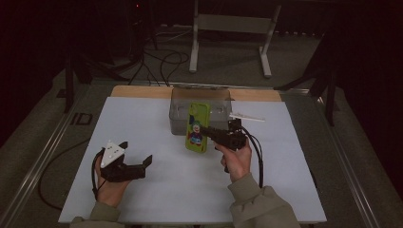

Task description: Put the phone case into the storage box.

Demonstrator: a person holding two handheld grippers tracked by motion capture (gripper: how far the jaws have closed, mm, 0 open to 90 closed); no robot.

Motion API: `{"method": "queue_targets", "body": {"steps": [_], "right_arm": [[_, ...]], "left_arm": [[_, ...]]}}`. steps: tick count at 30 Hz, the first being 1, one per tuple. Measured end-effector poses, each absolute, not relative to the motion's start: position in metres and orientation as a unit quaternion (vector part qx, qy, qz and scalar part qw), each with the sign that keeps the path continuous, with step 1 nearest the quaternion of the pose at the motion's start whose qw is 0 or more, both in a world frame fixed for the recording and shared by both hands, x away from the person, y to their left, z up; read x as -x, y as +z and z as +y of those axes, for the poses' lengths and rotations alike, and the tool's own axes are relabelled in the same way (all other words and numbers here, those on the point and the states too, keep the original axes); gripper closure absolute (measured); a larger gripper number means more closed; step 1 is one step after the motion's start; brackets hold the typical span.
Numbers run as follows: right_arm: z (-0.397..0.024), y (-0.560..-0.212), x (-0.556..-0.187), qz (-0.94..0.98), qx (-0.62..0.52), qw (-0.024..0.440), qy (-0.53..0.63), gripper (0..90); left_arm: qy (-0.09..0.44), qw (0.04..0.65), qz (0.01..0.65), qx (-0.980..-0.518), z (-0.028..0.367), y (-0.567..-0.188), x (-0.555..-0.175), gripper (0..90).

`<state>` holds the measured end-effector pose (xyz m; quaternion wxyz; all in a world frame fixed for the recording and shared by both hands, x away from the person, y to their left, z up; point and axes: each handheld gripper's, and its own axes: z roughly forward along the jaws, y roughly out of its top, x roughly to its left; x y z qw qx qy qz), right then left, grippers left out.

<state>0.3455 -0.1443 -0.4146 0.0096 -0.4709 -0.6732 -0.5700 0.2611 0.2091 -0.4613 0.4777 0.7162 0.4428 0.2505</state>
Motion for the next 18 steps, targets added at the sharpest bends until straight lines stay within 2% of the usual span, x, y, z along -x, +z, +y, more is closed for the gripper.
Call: {"method": "queue_targets", "body": {"steps": [8, 18], "right_arm": [[-0.148, -0.406, -0.346, -0.677, 0.474, 0.001, -0.564, 78.2], [-0.155, -0.401, -0.35, -0.679, 0.491, -0.003, -0.546, 78.2]], "left_arm": [[0.265, 0.441, 0.442, -0.735, 0.224, -0.479, -0.248, 0.2], [0.263, 0.439, 0.467, -0.722, 0.242, -0.491, -0.237, 0.2]]}}
